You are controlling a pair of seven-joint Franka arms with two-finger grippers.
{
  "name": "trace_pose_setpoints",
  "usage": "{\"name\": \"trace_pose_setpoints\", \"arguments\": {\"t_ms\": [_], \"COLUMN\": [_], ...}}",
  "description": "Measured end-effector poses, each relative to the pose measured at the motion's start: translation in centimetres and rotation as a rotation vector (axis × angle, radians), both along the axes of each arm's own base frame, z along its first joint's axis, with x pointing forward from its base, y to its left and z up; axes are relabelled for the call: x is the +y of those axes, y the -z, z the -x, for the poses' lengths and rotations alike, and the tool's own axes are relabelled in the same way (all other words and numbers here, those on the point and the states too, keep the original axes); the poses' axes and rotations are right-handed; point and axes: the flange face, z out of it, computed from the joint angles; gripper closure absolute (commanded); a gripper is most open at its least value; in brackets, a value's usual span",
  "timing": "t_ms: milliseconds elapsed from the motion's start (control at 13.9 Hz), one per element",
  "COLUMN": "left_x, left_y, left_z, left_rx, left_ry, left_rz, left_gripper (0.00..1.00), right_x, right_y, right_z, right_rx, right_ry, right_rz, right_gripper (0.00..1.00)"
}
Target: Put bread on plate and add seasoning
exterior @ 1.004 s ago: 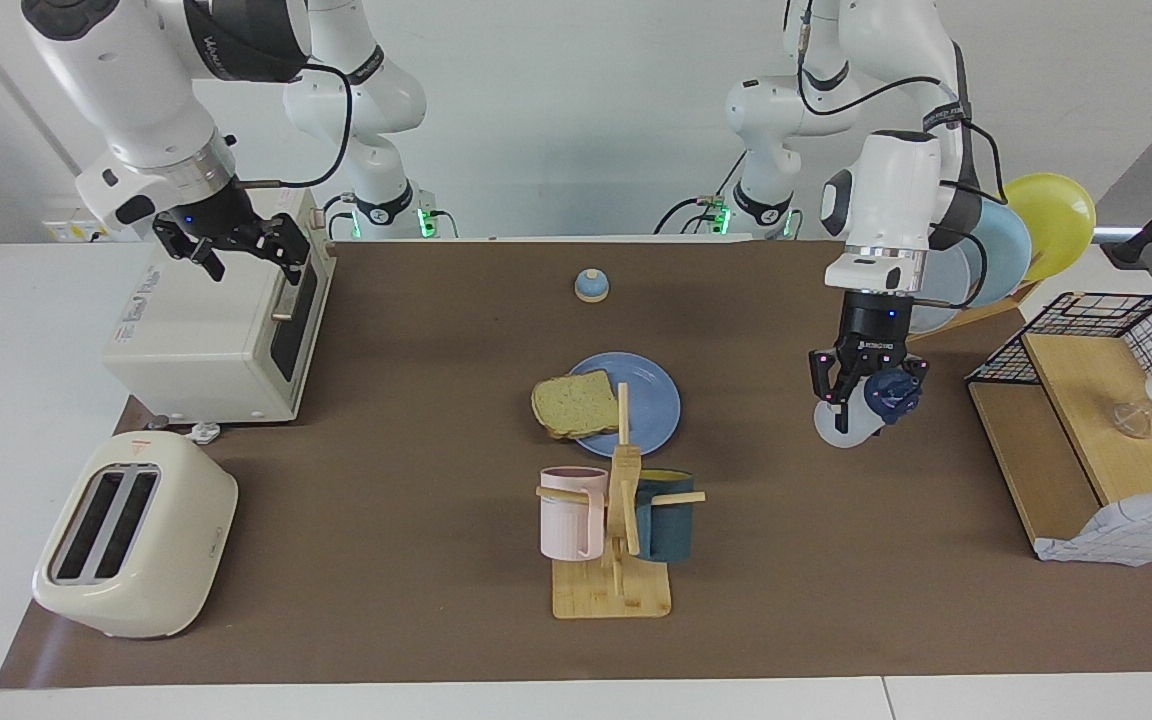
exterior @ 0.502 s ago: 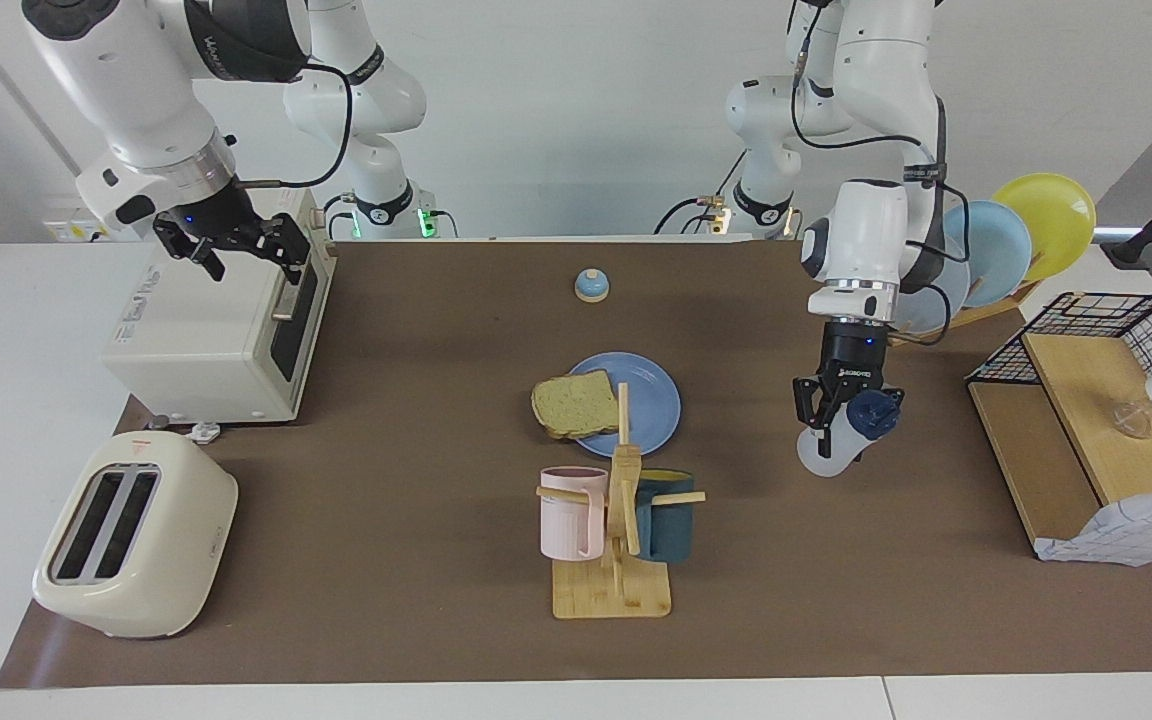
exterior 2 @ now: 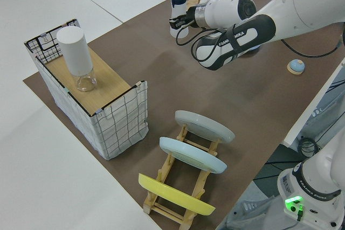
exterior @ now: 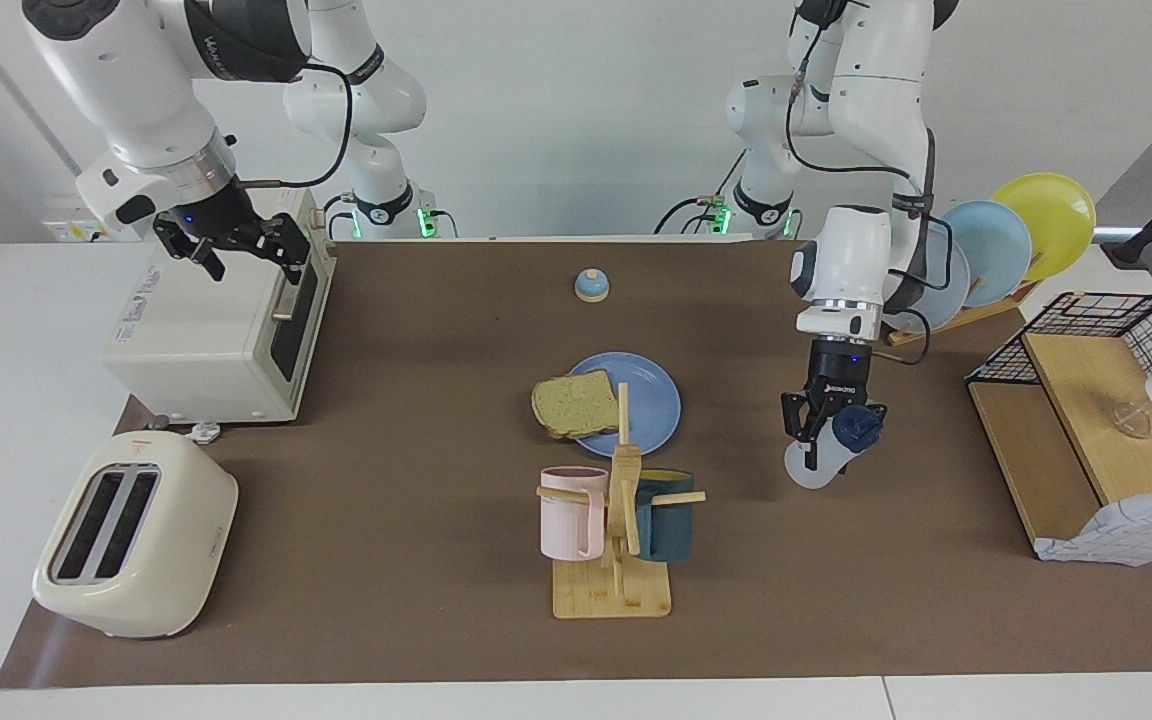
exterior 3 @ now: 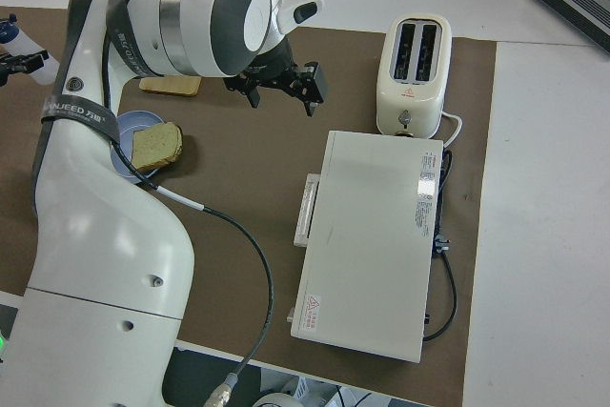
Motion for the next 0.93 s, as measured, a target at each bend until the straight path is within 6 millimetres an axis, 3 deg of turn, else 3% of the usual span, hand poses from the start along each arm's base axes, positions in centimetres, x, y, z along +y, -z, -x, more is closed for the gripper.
{"name": "trace_pose_setpoints", "arguments": {"t_ms": [430,932], "left_x": [-1.0,-2.5], "left_y": [4.4,5.5], "left_z": [-0.1,0.2], "left_rx": [0.069,0.076], "left_ry": [0.023,0.087], "left_rz": [-0.003,-0.032], "left_gripper": [1.0,1.0], "right_x": [0.0,0.0], "right_y": [0.0,0.0], "right_z": [0.0,0.0], "right_rx": [0.0,0.0], "right_ry": [0.0,0.0], "right_rz": [0.0,0.0], "right_gripper": [0.0,0.0]}}
